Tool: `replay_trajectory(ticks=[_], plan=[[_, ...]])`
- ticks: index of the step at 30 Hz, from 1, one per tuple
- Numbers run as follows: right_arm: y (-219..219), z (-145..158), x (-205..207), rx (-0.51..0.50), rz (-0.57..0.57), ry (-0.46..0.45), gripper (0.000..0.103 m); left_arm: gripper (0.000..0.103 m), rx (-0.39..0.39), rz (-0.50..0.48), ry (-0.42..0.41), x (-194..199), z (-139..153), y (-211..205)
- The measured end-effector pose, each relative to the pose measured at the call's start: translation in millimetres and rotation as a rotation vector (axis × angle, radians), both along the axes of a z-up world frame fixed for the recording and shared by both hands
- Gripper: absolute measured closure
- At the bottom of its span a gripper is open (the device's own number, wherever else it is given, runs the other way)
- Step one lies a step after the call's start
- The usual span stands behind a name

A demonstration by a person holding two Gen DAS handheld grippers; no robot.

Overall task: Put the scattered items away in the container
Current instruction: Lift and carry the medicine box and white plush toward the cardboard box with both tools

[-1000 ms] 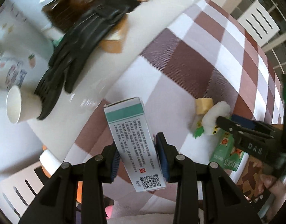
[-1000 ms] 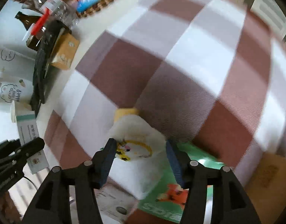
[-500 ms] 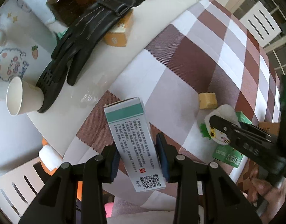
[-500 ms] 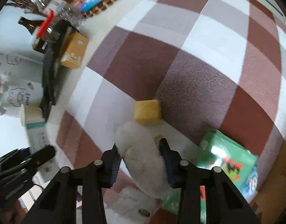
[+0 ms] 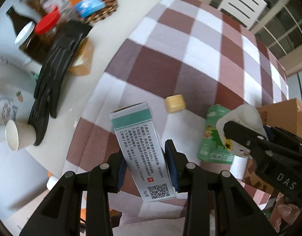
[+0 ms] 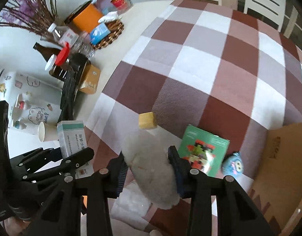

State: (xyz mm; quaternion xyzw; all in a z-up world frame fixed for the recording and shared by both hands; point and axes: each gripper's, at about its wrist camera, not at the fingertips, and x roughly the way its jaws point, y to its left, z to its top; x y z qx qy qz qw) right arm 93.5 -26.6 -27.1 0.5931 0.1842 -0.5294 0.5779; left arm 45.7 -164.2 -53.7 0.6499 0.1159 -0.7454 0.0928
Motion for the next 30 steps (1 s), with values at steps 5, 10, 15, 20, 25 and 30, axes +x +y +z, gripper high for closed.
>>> replay_trajectory(ticks=[5, 10, 15, 20, 25, 30], plan=[[15, 10, -10, -0.016, -0.056, -0.007, 0.063, 0.066, -0.006, -0.025, 0.032, -5, 17, 16], [33, 23, -19, -0.037, -0.094, -0.001, 0.063, 0.066, -0.003, -0.077, 0.044, -9, 25, 33], [53, 37, -31, -0.06, -0.139, 0.002, 0.063, 0.066, -0.016, -0.132, 0.06, -11, 33, 54], [74, 47, -48, -0.09, -0.205, -0.008, 0.063, 0.066, -0.025, -0.186, 0.071, -13, 41, 75], [95, 52, -65, -0.101, -0.264, -0.007, 0.063, 0.066, -0.024, -0.254, 0.09, -18, 53, 103], [116, 53, -80, -0.104, -0.321, -0.013, 0.063, 0.066, -0.041, -0.329, 0.114, -24, 64, 135]])
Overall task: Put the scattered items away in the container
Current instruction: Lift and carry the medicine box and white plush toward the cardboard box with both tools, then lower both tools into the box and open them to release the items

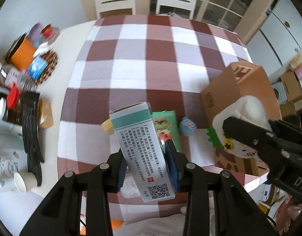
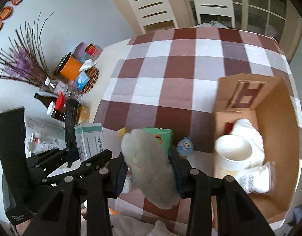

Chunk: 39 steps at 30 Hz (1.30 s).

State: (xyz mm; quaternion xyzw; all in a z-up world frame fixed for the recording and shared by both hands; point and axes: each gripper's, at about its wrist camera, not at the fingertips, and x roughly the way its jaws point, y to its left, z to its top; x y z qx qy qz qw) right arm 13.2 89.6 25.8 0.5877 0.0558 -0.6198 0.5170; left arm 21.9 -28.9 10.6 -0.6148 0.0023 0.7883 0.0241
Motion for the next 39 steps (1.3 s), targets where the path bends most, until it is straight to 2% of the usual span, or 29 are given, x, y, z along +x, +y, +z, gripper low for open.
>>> replay_trajectory(ticks=[17, 30, 39], plan=[[78, 3, -53, -0.004, -0.189, 0.001, 0.063, 0.066, 0.004, -0.234, 0.028, -21, 19, 104], [119, -2, -83, -0.015, -0.298, -0.017, 0.063, 0.066, 0.007, -0.353, 0.04, -36, 26, 161], [142, -17, -100, 0.006, -0.357, -0.044, 0.063, 0.066, 0.012, -0.416, 0.022, -43, 19, 193]])
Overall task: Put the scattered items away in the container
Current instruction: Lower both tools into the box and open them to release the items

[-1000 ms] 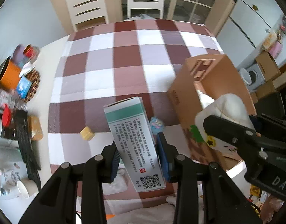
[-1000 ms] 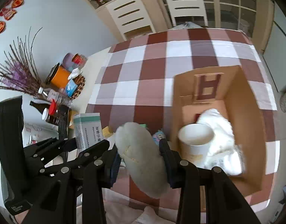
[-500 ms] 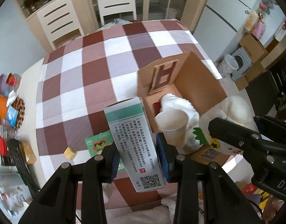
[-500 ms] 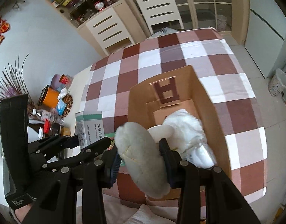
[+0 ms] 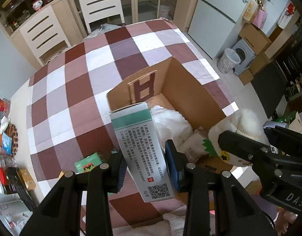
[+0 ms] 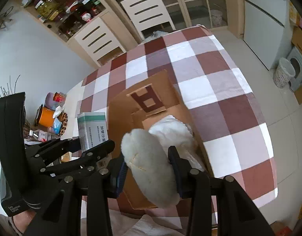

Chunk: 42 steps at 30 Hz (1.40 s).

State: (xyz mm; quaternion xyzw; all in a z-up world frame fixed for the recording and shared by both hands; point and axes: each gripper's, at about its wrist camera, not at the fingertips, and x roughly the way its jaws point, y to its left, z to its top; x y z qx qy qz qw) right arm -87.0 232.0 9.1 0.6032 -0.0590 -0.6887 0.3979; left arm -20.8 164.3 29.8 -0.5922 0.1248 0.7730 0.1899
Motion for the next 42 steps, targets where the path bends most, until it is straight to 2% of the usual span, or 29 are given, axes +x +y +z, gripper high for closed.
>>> replay_trajectory(ticks=[12, 31, 33, 35, 37, 42], plan=[[8, -19, -12, 0.016, -0.002, -0.041, 0.063, 0.066, -0.014, -0.041, -0.028, -9, -16, 28], [-4, -24, -21, 0.038, 0.034, -0.036, 0.061, 0.065, -0.026, -0.018, -0.042, -22, -24, 30], [-5, -26, -22, 0.052, 0.033, -0.045, 0.06, 0.056, -0.023, -0.001, -0.043, -27, -25, 28], [-6, -28, -23, 0.057, 0.033, -0.061, 0.057, 0.039, -0.024, 0.007, -0.025, -30, -22, 27], [-5, -29, -25, 0.054, 0.029, -0.069, 0.049, 0.034, -0.029, 0.014, 0.003, -34, -17, 26], [-1, -24, -27, 0.044, 0.014, -0.061, 0.046, 0.029, -0.02, 0.031, 0.022, -41, -10, 22]])
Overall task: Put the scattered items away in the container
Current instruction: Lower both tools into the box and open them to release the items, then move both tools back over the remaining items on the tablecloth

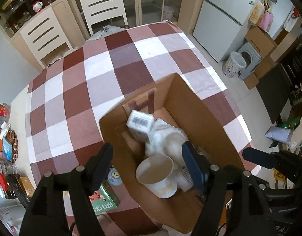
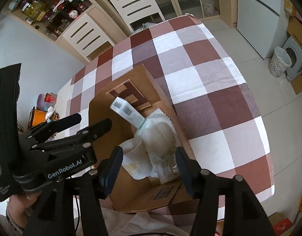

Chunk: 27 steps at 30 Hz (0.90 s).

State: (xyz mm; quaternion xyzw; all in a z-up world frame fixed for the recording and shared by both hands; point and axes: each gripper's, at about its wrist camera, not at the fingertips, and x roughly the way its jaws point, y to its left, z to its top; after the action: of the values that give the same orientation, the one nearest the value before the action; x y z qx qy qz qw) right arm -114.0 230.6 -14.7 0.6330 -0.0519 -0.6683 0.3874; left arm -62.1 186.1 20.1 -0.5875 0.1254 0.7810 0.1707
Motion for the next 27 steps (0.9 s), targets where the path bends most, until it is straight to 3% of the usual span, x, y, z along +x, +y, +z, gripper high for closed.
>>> replay_trajectory(ticks=[18, 27], plan=[[-2, 13, 14, -0.006, 0.099, -0.021, 0.046, 0.029, 0.003, 0.018, -0.001, 16, 8, -19], [-6, 23, 35, -0.006, 0.153, -0.016, 0.046, 0.023, -0.001, 0.047, -0.009, 36, 10, -45]])
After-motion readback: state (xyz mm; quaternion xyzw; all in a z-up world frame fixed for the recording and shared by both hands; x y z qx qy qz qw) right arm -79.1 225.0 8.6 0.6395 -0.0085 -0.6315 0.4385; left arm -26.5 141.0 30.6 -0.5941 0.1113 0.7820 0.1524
